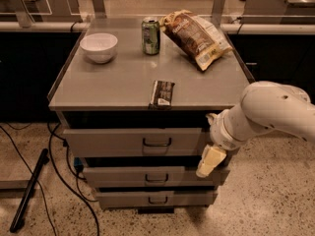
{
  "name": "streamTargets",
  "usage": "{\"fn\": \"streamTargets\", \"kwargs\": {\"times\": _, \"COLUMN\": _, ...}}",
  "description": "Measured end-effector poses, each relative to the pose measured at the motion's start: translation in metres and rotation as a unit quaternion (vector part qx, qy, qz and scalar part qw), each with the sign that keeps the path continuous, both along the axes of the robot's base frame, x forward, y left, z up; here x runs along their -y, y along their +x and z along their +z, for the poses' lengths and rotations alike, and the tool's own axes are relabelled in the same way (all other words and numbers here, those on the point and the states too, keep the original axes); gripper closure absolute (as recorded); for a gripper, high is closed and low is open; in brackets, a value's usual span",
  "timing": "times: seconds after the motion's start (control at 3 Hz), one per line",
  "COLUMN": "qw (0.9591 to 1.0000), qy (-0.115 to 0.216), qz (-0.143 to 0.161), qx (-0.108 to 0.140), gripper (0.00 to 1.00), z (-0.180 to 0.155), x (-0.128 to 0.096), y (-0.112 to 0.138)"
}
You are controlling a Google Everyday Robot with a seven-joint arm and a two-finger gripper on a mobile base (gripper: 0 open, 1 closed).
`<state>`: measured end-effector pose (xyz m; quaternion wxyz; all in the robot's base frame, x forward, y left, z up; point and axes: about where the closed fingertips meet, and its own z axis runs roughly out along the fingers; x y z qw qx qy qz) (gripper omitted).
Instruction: Open top drawer
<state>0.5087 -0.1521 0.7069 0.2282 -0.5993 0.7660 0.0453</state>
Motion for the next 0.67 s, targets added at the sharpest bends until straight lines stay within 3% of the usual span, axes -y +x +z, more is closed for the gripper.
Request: {"fn": "streamTargets", "kwargs": {"times": 0.67, "qw": 0.9997, "qy": 0.009, "qz": 0.019, "qx": -0.011, "gripper": 0.0, "z": -0.0184, "x": 0.0013, "y": 0.0115}}
